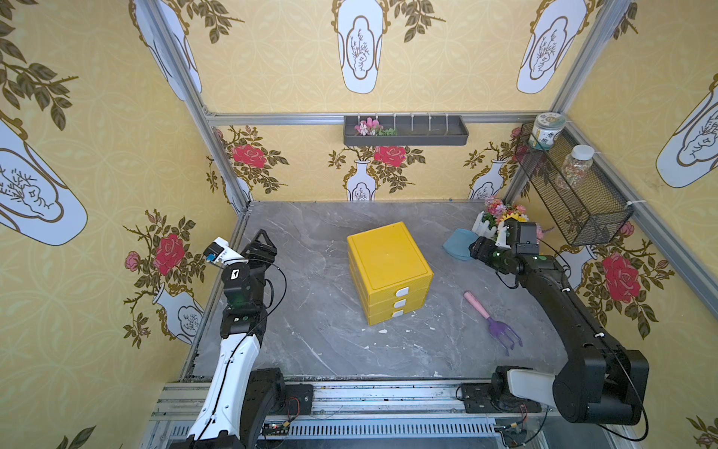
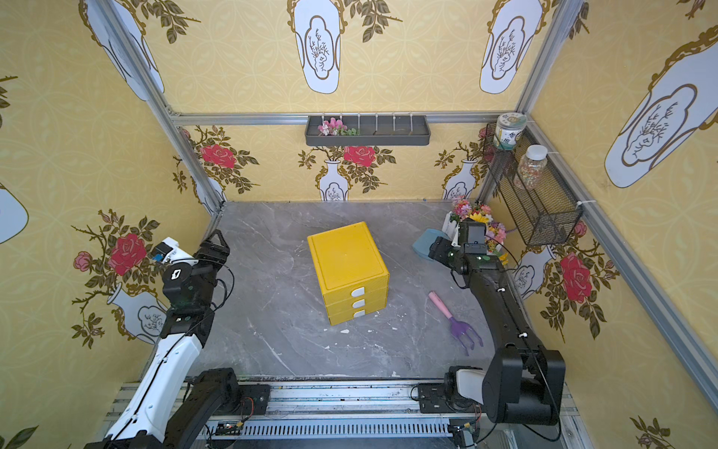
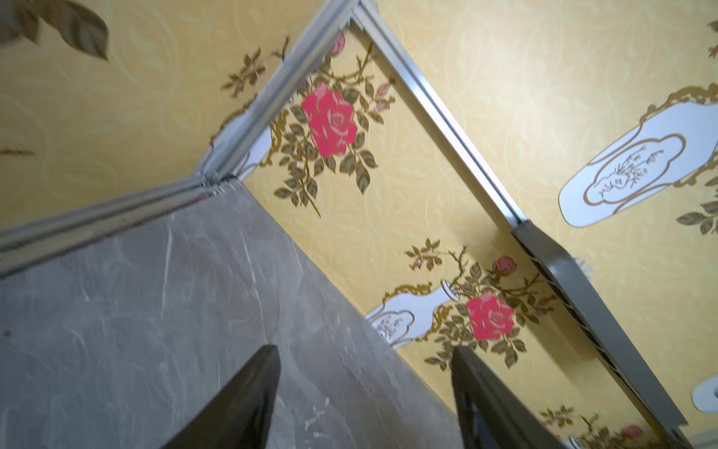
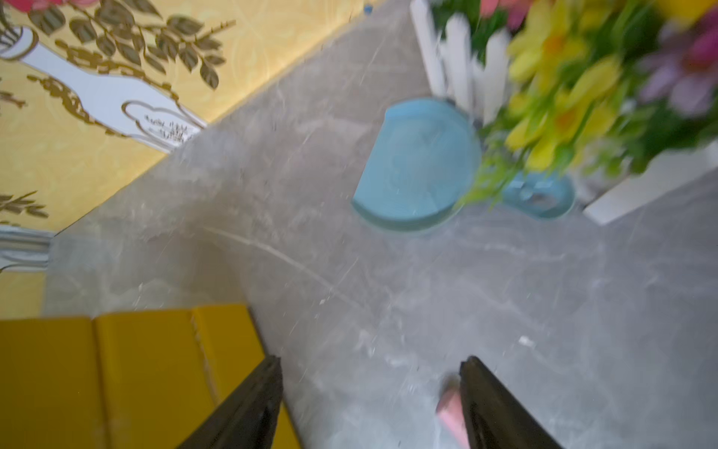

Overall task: Take the seed bags out of the drawer
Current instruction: Adjust the storage box at the center of the board.

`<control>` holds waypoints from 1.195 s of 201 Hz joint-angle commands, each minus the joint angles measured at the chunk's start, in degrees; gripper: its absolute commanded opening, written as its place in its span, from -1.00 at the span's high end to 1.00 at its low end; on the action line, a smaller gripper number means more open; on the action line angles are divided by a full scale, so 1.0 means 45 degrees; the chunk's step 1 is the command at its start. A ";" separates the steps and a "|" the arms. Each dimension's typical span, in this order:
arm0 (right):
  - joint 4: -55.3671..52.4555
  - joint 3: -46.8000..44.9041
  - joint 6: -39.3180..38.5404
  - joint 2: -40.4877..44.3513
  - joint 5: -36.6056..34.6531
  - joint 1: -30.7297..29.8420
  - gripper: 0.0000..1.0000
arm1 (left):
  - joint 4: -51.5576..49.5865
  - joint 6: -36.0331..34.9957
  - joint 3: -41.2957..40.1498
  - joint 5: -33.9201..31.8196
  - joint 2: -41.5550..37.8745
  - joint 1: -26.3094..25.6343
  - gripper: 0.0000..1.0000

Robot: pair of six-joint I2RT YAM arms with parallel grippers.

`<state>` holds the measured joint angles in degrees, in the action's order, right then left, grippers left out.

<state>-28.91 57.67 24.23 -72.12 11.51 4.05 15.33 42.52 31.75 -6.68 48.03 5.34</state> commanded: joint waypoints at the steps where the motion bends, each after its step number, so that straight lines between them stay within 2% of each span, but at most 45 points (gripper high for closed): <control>1: -0.2875 0.0063 0.0632 0.0488 0.1170 -0.0001 -0.35 | -0.2347 0.2003 0.0344 0.3507 0.0414 -0.0040 -0.24; 19: -0.3392 -0.0673 0.0317 0.1681 0.1731 -0.0080 -0.26 | -0.3311 0.2184 0.0621 0.4906 0.0960 -0.0586 -0.03; 49: -0.4197 -0.1926 0.0006 0.3827 0.3544 -0.0341 -0.10 | -0.5157 0.2197 0.0935 0.5016 0.1401 -0.2624 0.20; 67: -0.4665 -0.2556 0.0545 0.4874 0.4008 -0.0765 -0.06 | -0.6040 0.2447 0.0957 0.4804 0.1829 -0.3709 0.22; 82: -0.4756 -0.3322 0.1022 0.5684 0.4790 -0.1005 -0.06 | -0.6249 0.3074 0.0854 0.5195 0.2310 -0.4305 0.24; 99: -0.4001 -0.4394 0.1895 0.6632 0.5411 -0.1594 -0.06 | -0.6242 0.3370 0.0855 0.5141 0.2813 -0.5074 0.24; 116: -0.3213 -0.5089 0.2575 0.6867 0.5371 -0.2243 -0.06 | -0.6254 0.3700 0.0902 0.5056 0.3147 -0.5506 0.25; 142: -0.1831 -0.5325 0.3188 0.5870 0.4967 -0.3365 -0.06 | -0.6408 0.3790 0.1010 0.4822 0.3107 -0.5719 0.25; 184: -0.0542 -0.3859 0.3098 0.2348 0.2888 -0.6212 -0.04 | -0.7743 0.2997 0.1617 0.3861 0.2890 -0.5547 0.23; 199: -0.0574 -0.3064 0.3116 0.1262 0.2057 -0.6837 -0.03 | -0.7802 0.2761 0.1773 0.4029 0.3030 -0.5000 0.24; 240: 0.0236 -0.1523 0.3432 -0.1074 0.1539 -0.6887 -0.07 | -0.7198 0.2016 0.2412 0.5352 0.3645 -0.2505 0.20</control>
<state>-31.42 47.51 38.70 -72.03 22.20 -26.72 -18.37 55.16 40.97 13.74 62.76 -10.09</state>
